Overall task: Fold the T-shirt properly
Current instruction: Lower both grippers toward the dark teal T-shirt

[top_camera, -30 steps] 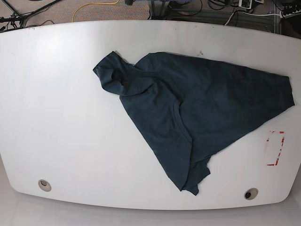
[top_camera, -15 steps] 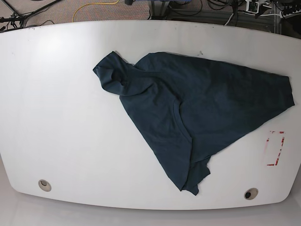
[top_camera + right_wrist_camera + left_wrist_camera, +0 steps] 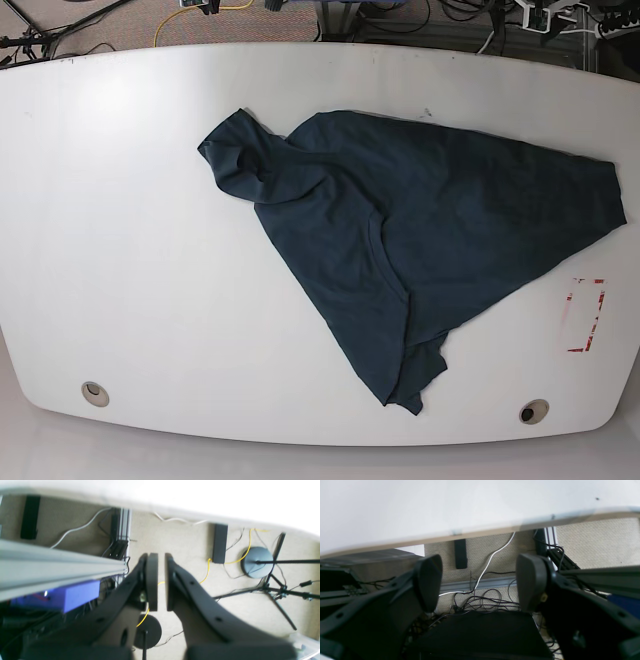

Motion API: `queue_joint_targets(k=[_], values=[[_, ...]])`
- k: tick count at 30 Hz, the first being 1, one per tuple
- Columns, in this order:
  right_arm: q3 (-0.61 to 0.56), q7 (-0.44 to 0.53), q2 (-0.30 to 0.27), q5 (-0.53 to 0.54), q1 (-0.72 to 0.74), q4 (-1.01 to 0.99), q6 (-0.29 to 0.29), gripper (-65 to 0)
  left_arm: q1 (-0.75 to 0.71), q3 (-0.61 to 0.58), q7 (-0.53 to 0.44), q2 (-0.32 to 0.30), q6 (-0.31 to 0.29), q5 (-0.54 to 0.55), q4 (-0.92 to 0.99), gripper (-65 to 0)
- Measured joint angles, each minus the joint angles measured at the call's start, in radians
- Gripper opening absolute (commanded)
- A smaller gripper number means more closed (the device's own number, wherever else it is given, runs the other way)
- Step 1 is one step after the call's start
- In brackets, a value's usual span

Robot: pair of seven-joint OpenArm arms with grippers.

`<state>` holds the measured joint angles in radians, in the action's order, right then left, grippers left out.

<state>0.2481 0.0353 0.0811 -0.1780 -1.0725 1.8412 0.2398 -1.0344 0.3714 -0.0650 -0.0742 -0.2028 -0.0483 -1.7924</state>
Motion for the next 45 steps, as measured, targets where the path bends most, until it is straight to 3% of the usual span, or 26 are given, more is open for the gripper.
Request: queue_joint_targets(k=[6,7,10,11,18,21,28,34,40,45], values=[[0.0,-0.019,-0.001,-0.002,0.074,0.024,-0.001,-48.7,0.042,0.076,0.011,-0.008,0.012,0.063,-0.051,-18.6],[0.0,-0.023,-0.001,-0.001,0.082,0.027,0.0,-44.6,0.05,0.08,0.012,-0.01,0.015,0.072,-0.059,-18.3],[-0.006,-0.089,0.008,-0.002,0.114,0.044,0.004,-37.1,0.091,0.085,0.084,-0.018,0.009,0.13,-0.097,-17.3],[-0.007,-0.127,0.012,-0.003,0.128,0.049,0.004,-35.5,0.108,0.088,0.129,-0.018,0.008,0.158,-0.116,-17.2],[-0.021,-0.14,0.04,-0.002,0.199,0.069,0.023,-27.3,0.222,0.084,0.133,-0.061,0.004,0.223,-0.185,-17.8],[-0.012,-0.113,0.055,-0.002,0.203,0.064,0.011,-27.1,0.249,0.1,0.222,-0.08,0.003,0.247,-0.21,-18.1],[-0.003,-0.106,0.057,-0.003,0.191,0.058,-0.004,-27.4,0.289,0.12,0.201,-0.084,-0.002,0.243,-0.222,-18.5],[0.002,-0.061,0.046,-0.002,0.166,0.066,0.008,-27.4,0.294,0.171,0.209,-0.084,-0.064,0.237,-0.22,-19.2],[0.014,-0.071,0.041,-0.002,0.161,0.07,0.011,-30.6,0.32,0.189,0.22,-0.084,-0.112,0.233,-0.22,-19.6],[0.013,-0.113,0.037,0.003,0.246,0.084,0.015,-33.6,0.358,0.184,0.223,-0.078,-0.133,0.233,-0.22,-19.8]])
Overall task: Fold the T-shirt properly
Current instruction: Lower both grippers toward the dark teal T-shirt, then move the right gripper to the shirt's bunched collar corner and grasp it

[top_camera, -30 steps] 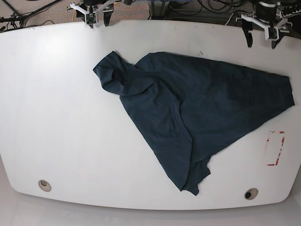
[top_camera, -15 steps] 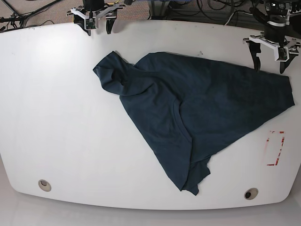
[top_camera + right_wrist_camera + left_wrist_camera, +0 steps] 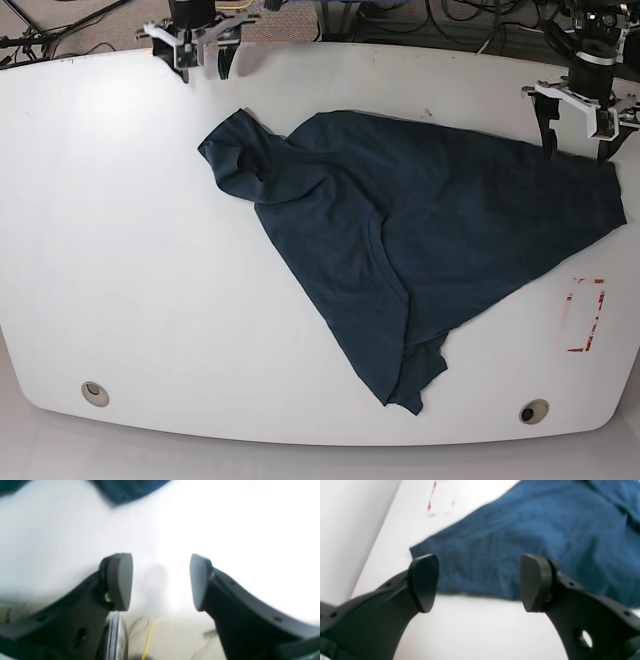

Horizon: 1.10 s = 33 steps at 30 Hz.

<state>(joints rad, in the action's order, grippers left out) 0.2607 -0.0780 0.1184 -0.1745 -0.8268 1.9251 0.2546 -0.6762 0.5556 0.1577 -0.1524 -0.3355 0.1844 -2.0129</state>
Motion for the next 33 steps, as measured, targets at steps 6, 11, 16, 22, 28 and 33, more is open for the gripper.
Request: queue_joint_targets(k=[6,11,16,22,28,33], values=[[-0.02,-0.044,-0.03,0.024,0.101,0.025,0.016,-32.8,0.01,0.002,-0.001,0.01,0.006,-0.004,0.0,-19.5],[-0.05,-0.206,-0.077,0.021,0.189,0.02,0.025,-30.9,-0.003,0.002,0.006,0.036,0.016,-0.011,0.0,-19.5],[-0.06,-0.293,-0.099,0.022,0.288,0.023,0.039,-29.2,-0.003,0.003,0.003,0.043,0.017,-0.019,0.0,-19.2],[-0.044,-0.347,-0.093,0.032,0.37,0.014,0.087,-28.4,0.01,0.007,0.03,0.034,0.01,-0.019,-0.008,-19.0],[-0.04,-0.386,-0.095,0.032,0.44,0.003,0.113,-27.8,0.013,0.008,0.037,0.032,0.009,-0.019,-0.019,-19.5],[-0.053,-0.422,-0.093,0.042,0.521,0.003,0.131,-27.5,0.016,0.008,0.034,0.03,0.013,-0.026,-0.029,-19.4]])
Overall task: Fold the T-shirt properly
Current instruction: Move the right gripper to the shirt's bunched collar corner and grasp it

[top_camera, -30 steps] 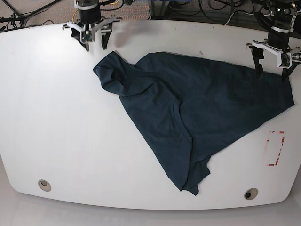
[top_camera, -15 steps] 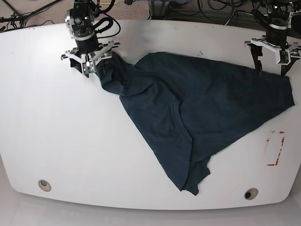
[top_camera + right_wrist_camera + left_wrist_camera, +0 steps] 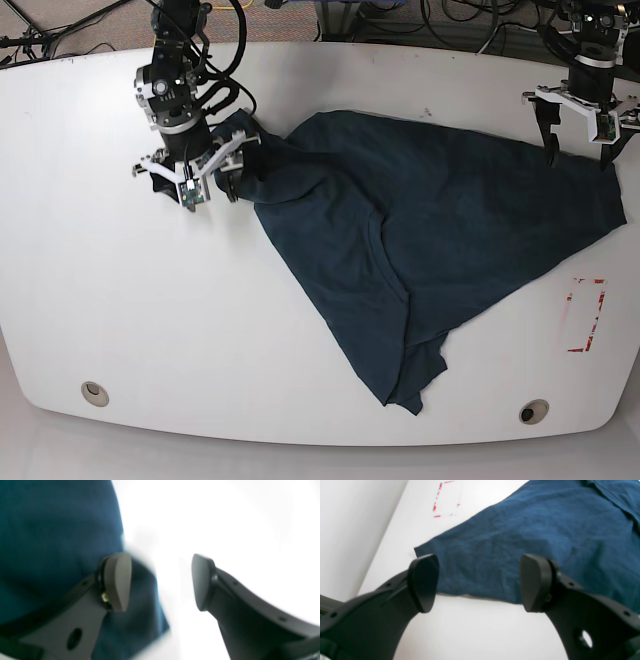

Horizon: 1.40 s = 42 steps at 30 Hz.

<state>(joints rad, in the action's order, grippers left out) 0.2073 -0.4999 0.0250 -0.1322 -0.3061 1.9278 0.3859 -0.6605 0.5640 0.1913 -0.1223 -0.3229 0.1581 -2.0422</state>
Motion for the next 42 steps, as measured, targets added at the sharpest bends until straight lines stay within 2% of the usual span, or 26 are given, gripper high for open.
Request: queue_joint_targets(k=[5,7,14,25,30,35,42], values=[[-0.007,-0.013,0.024,0.005,0.057,-0.005,0.0,-27.5,0.004,0.0,0.0,-0.001,0.0,0.0,-0.003,-18.8],[-0.016,-0.056,0.045,-0.006,0.072,-0.008,-0.021,-27.5,0.003,0.0,-0.001,0.0,0.0,0.0,-0.003,-18.8],[-0.054,-0.042,0.086,0.006,0.127,-0.049,-0.015,-27.3,0.001,0.0,-0.001,-0.001,0.0,0.0,-0.003,-18.7],[-0.097,-0.044,0.08,-0.005,0.157,-0.156,-0.019,-27.6,0.001,-0.001,-0.004,-0.001,0.0,0.0,-0.002,-18.5],[-0.124,-0.065,0.068,-0.011,0.231,-0.225,-0.02,-27.5,0.0,0.004,-0.004,0.0,0.0,0.0,-0.004,-18.4],[-0.127,-0.043,0.061,-0.006,0.289,-0.253,-0.023,-27.4,0.0,0.005,-0.004,0.0,0.0,0.0,-0.006,-18.3],[-0.099,-0.08,0.046,-0.003,0.342,-0.305,-0.019,-27.2,-0.001,0.005,-0.005,0.0,0.0,0.0,-0.006,-18.2]])
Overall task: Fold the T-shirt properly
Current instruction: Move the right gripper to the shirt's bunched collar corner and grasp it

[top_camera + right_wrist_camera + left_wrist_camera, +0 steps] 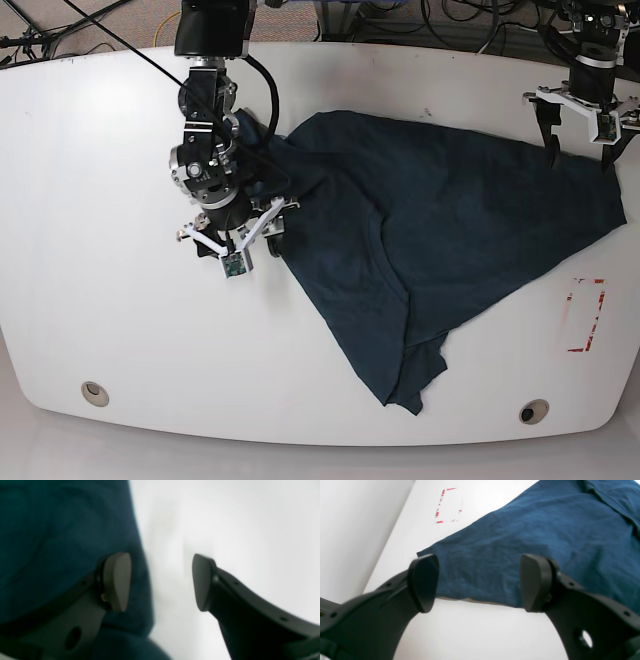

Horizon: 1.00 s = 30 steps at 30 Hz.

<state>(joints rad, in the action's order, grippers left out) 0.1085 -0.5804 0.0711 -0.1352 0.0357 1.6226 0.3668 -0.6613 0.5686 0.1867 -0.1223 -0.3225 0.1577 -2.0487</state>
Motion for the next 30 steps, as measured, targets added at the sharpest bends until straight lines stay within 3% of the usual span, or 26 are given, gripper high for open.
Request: queue_joint_targets(k=[12,22,30], values=[[-0.01,0.004,0.001,0.002,0.103,-0.098,0.0,-26.9,0.004,0.0,-0.004,0.001,0.0,-0.003,0.0,-18.1],[-0.008,-0.004,-0.01,0.008,0.077,-0.136,-0.003,-41.9,0.002,0.0,-0.019,0.002,0.0,-0.002,0.0,-17.9],[-0.052,0.004,0.008,0.008,0.063,-0.176,-0.004,-35.9,0.002,0.028,-0.019,0.0,-0.007,-0.002,0.004,-18.0]])
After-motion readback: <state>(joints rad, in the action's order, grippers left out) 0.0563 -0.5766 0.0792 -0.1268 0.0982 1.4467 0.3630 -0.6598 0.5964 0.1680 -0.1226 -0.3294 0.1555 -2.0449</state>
